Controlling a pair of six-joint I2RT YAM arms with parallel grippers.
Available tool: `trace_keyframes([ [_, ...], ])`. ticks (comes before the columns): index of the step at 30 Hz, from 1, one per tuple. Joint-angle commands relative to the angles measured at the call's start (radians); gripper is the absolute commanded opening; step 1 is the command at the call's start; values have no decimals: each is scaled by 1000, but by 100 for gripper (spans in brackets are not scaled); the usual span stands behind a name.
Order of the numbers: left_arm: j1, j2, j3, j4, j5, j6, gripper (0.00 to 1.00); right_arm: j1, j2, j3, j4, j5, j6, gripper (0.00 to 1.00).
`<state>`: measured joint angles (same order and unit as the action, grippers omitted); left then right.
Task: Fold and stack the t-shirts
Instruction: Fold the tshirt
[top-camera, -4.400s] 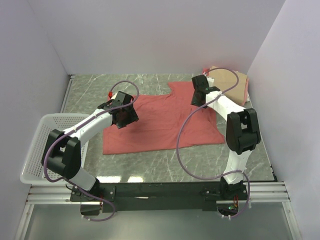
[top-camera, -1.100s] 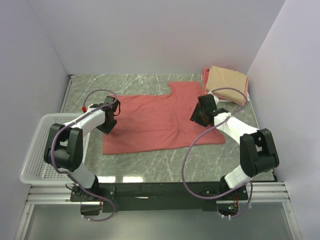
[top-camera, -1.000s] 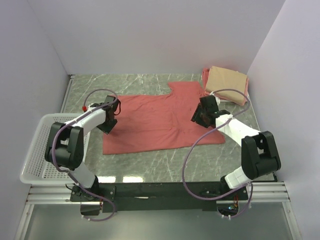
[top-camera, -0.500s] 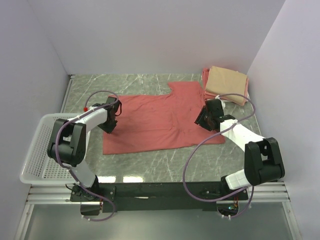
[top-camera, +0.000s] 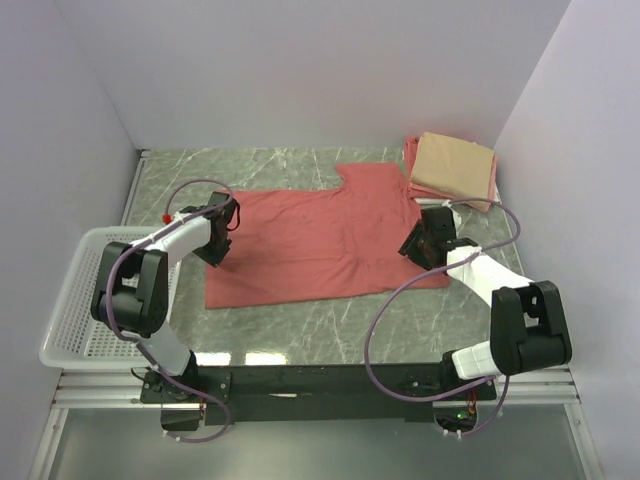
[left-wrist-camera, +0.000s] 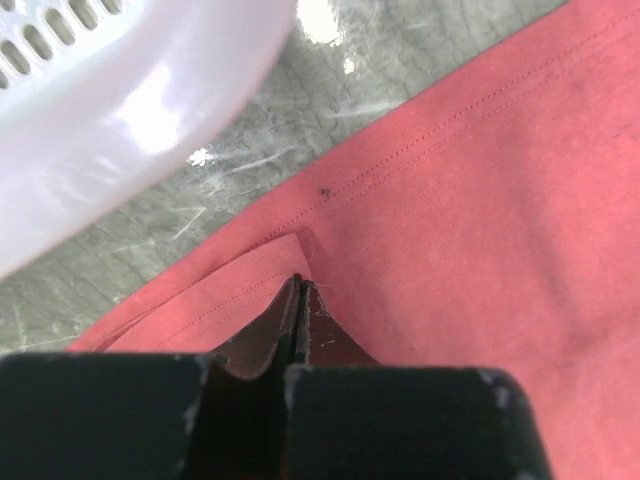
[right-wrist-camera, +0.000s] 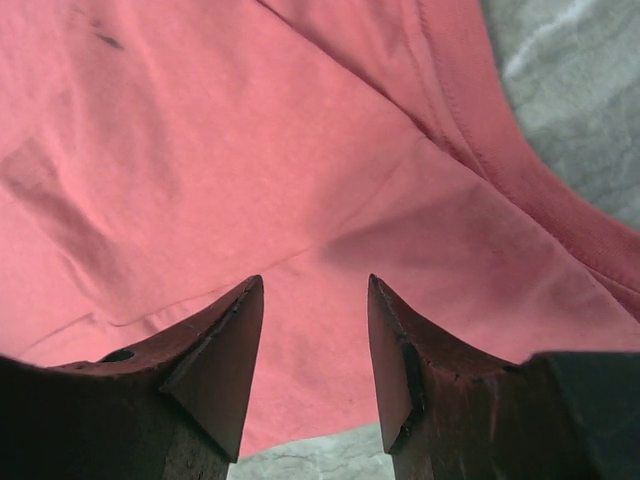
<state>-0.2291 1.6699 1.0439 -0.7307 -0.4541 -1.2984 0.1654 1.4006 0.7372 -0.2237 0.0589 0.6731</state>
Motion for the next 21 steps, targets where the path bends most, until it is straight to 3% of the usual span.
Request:
trace_keyframes([
  [1,13,-52,-1,-19,-44,-4,1,-13,-25,-24,32,12,13,53],
  [8,30,-47,-4,-19,-44,5,1,-29,-20,-56,41,7,17,53],
  [10,34,-48,-7,-10,-40,22,7,-38,-23,-67,43,7,17,53],
  [11,36,-50,-8,-1,-38,25,13,-38,-20,-71,46,6,17,53],
  [12,39,-53,-7,4,-35,43,31,-41,-20,-78,46,1,17,53],
  [14,39,-70,-2,20,-29,69,56,-44,-17,-84,50,-7,17,53],
  [17,37,-114,19,72,6,154,74,-46,-32,-82,38,-8,19,53],
  [21,-7,-177,28,117,19,252,75,-41,-98,-62,18,-1,13,55],
])
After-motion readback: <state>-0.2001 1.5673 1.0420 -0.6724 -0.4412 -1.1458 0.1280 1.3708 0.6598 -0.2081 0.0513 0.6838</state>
